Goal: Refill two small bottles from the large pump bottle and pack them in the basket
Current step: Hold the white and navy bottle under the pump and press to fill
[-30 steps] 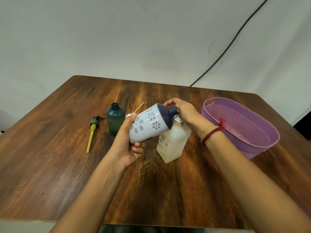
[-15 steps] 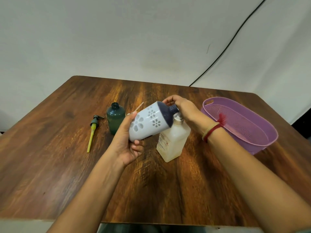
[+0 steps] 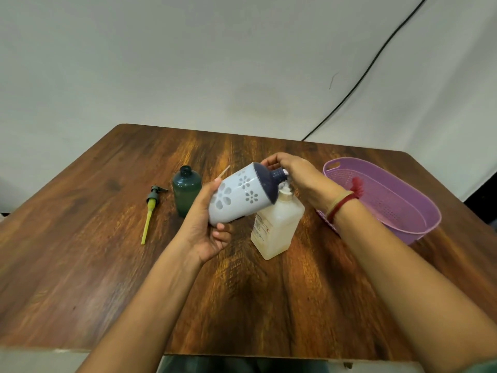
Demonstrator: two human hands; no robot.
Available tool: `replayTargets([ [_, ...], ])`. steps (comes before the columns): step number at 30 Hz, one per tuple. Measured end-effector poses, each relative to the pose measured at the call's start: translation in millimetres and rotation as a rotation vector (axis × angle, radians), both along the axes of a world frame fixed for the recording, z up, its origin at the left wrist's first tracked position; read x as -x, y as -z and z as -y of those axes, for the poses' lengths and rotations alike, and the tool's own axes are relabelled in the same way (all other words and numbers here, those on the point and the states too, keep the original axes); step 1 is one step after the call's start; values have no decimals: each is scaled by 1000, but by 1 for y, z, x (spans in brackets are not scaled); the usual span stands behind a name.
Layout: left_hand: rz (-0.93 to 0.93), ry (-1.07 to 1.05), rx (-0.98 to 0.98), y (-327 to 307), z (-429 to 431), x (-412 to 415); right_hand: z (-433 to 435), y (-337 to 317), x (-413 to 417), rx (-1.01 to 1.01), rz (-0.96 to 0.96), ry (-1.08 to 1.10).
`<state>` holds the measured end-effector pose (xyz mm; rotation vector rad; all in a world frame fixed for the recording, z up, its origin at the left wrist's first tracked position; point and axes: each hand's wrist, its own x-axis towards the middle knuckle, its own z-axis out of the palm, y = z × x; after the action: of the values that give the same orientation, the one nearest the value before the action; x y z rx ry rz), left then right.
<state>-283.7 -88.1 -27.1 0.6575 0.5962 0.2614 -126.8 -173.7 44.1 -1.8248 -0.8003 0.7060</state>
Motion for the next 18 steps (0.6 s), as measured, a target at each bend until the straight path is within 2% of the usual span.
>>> replayTargets([
  [7, -3, 13, 11, 3, -3, -5, -4, 21, -4, -253, -82, 106],
  [13, -17, 7, -17, 0, -10, -3, -6, 21, -4, -146, 51, 39],
  [18, 5, 8, -59, -10, -11, -3, -4, 13, -9, -134, 45, -4],
])
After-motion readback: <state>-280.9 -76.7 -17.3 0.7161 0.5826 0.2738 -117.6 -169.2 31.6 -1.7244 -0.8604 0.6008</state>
